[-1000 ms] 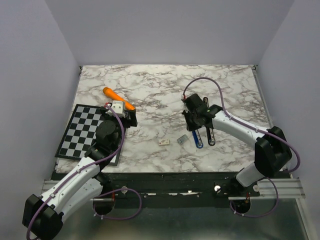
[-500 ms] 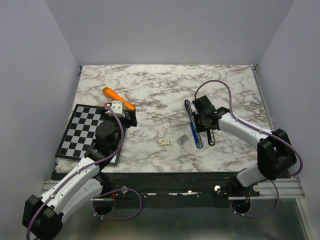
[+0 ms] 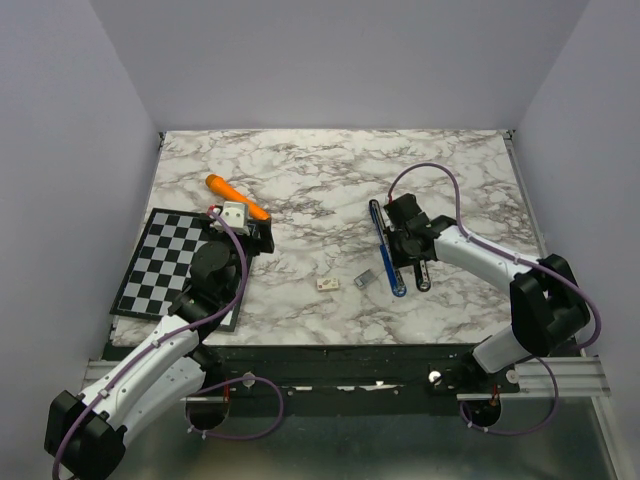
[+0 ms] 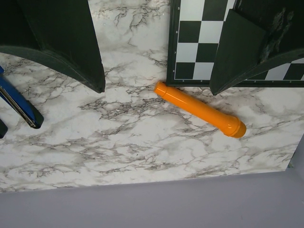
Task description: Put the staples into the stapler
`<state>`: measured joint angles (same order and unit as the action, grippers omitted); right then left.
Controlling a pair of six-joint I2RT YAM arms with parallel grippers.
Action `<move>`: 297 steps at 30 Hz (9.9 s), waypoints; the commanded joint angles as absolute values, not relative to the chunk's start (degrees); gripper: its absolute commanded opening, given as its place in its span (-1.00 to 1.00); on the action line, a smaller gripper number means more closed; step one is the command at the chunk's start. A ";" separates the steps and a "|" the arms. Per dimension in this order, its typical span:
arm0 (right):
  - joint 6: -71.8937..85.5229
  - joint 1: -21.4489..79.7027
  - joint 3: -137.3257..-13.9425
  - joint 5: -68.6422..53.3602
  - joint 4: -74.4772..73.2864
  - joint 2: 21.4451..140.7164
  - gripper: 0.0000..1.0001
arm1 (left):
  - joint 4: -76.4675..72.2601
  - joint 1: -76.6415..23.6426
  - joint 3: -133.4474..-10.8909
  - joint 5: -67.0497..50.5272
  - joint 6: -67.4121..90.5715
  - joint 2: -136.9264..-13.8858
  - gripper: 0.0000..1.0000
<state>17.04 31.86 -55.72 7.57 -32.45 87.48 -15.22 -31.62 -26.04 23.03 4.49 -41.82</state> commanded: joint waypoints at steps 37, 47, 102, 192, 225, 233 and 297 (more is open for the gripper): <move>12.92 31.64 -57.57 8.35 -32.34 87.01 -0.74 | -16.44 -31.38 -26.37 21.97 4.75 -41.40 0.98; 12.39 31.64 -56.60 8.26 -31.99 88.33 -0.73 | -16.44 -31.38 -26.28 22.15 4.66 -41.31 0.98; 14.68 31.64 -54.23 7.21 -31.11 89.12 -0.53 | -16.52 -31.38 -26.28 22.06 4.57 -41.40 0.98; 21.71 29.36 -48.52 4.13 -39.02 82.97 0.06 | -16.26 -31.38 -26.19 21.80 5.19 -41.66 0.98; 22.85 34.45 -57.21 -9.23 -37.00 87.89 0.21 | -16.00 -31.38 -26.37 21.09 5.36 -41.13 0.98; 23.38 32.35 -66.44 3.95 -41.49 87.01 0.61 | -16.00 -31.38 -26.45 20.83 5.36 -41.40 0.98; 24.26 23.29 -80.95 19.60 -25.06 105.65 -0.93 | -8.79 -40.16 -51.23 -24.95 34.79 -84.89 0.75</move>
<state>22.48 22.79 -84.68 16.08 -30.74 108.40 -9.80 -38.59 -46.33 -16.32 27.29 -79.05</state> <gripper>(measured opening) 0.380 0.903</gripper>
